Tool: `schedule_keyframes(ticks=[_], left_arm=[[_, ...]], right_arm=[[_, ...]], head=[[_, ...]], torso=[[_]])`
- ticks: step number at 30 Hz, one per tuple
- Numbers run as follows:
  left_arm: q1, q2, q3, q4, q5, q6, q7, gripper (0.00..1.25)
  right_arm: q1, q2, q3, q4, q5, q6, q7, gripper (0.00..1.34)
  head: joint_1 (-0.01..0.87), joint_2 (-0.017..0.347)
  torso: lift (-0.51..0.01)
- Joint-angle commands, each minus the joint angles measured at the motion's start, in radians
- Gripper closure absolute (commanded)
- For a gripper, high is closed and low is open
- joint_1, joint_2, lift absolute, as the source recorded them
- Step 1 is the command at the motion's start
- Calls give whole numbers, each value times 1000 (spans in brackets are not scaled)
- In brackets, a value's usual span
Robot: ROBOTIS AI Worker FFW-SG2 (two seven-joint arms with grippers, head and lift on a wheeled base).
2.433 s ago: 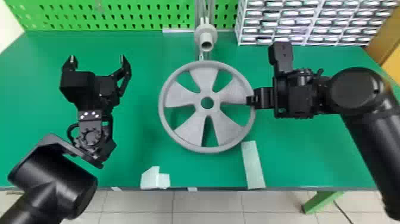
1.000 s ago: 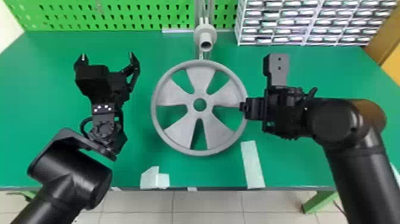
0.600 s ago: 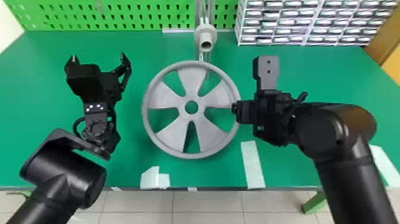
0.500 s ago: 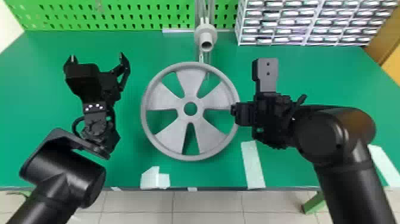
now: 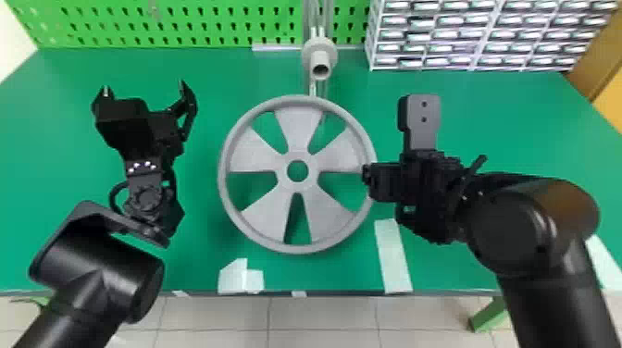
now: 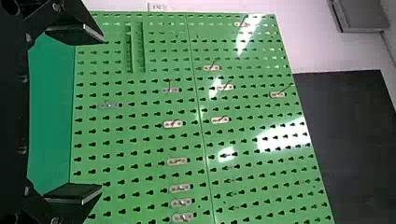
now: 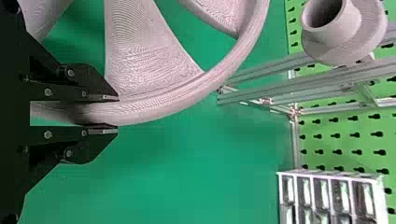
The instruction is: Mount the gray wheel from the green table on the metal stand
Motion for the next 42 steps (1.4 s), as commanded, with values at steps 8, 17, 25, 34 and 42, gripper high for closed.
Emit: schedule_keyframes(ticks=[8, 17, 25, 34, 42], left_arm=[[36, -15, 44, 0, 10, -27, -1, 159], [45, -23, 55, 6, 36, -33, 1, 159], [44, -24, 55, 34, 57, -65, -2, 159], [36, -52, 64, 61, 70, -71, -44, 159], [32, -113, 116, 84, 47, -71, -127, 159]], right_arm=[[87, 4, 36, -53, 287, -154, 216, 1095], [119, 18, 49, -45, 416, -220, 311, 1095], [152, 18, 44, -10, 486, -355, 383, 1095], [180, 27, 29, 30, 558, -507, 453, 1095], [179, 16, 21, 49, 595, -610, 499, 1095]], head=[[867, 52], [867, 52], [867, 52], [867, 52], [867, 52]], torso=[[-100], [-100], [-100], [-100], [-100]])
